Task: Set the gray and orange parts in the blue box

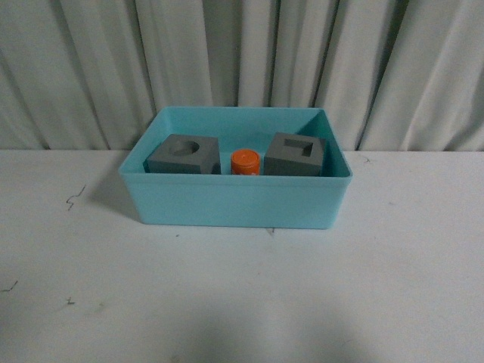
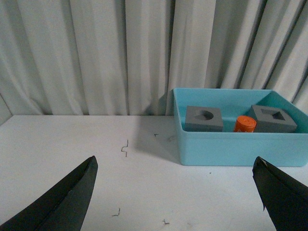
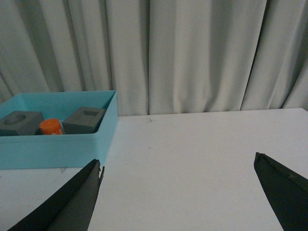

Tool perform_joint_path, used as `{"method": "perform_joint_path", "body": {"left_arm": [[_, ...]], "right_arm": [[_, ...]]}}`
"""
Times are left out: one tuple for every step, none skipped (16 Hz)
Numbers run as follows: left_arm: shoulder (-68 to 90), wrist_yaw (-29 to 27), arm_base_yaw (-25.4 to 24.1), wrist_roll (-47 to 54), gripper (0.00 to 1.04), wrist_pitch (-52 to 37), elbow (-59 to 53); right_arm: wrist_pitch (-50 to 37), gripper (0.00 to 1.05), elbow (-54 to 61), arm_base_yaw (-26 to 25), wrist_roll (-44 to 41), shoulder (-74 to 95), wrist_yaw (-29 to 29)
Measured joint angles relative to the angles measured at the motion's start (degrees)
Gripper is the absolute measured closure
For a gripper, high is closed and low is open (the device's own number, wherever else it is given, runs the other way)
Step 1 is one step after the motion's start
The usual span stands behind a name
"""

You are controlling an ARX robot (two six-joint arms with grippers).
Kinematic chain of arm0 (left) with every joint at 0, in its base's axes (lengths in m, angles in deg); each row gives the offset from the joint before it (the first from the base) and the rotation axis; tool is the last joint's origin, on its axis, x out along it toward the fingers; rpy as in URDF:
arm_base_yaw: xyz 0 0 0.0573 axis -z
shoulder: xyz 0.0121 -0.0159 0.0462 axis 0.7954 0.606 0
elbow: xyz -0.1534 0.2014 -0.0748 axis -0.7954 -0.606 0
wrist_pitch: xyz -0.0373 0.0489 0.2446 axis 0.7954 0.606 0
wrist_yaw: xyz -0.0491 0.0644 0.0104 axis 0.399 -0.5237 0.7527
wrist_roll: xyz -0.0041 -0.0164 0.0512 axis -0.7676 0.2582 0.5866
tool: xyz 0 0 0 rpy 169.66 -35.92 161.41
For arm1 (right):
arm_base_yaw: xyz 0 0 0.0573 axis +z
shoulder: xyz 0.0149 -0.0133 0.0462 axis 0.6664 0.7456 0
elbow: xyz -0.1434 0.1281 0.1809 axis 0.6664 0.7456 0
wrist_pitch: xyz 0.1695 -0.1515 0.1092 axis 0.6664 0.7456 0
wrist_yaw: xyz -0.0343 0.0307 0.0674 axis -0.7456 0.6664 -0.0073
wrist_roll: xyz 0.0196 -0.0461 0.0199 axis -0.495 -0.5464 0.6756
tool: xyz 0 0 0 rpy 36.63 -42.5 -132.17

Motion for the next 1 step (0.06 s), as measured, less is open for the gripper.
{"method": "perform_joint_path", "body": {"left_arm": [[0.0, 0.0, 0.0, 0.02, 0.07, 0.02, 0.0]], "right_arm": [[0.02, 0.06, 0.0, 0.0, 0.0, 0.0, 0.0]]}}
